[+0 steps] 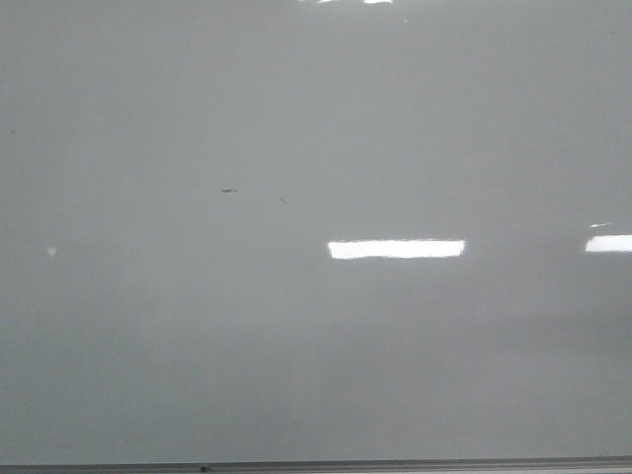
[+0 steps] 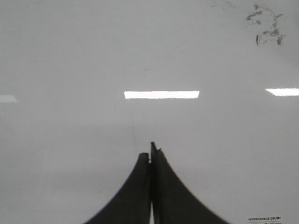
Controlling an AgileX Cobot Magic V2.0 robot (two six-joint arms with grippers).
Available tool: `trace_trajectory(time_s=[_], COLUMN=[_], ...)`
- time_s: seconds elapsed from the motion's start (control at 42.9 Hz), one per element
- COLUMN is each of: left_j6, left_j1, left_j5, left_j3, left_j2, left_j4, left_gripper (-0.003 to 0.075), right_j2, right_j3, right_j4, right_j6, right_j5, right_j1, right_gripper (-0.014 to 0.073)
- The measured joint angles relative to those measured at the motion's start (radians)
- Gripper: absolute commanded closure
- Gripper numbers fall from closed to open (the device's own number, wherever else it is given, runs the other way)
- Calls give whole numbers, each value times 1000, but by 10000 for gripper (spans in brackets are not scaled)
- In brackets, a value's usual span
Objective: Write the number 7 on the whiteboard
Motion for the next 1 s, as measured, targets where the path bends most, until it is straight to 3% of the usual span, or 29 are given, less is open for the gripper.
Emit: trace_trajectory(time_s=[0.396,0.652,0.815,1.001], left_j6=[0,0,0,0], left_j1=[0,0,0,0], left_j5=[0,-104,-15,166], left_j3=[0,-40,-208,-358], left_j2=[0,0,36,232], left_j4=[0,0,0,0], left_gripper=[741,741,741,741], right_j2=[0,0,23,177], right_j3=[0,-64,-242,-382], right_j4=[0,56,68,71], right_j6=[0,0,0,0], right_j5=[-6,-17,125,214], right_j1=[0,0,0,0], right_gripper=[662,660,660,660])
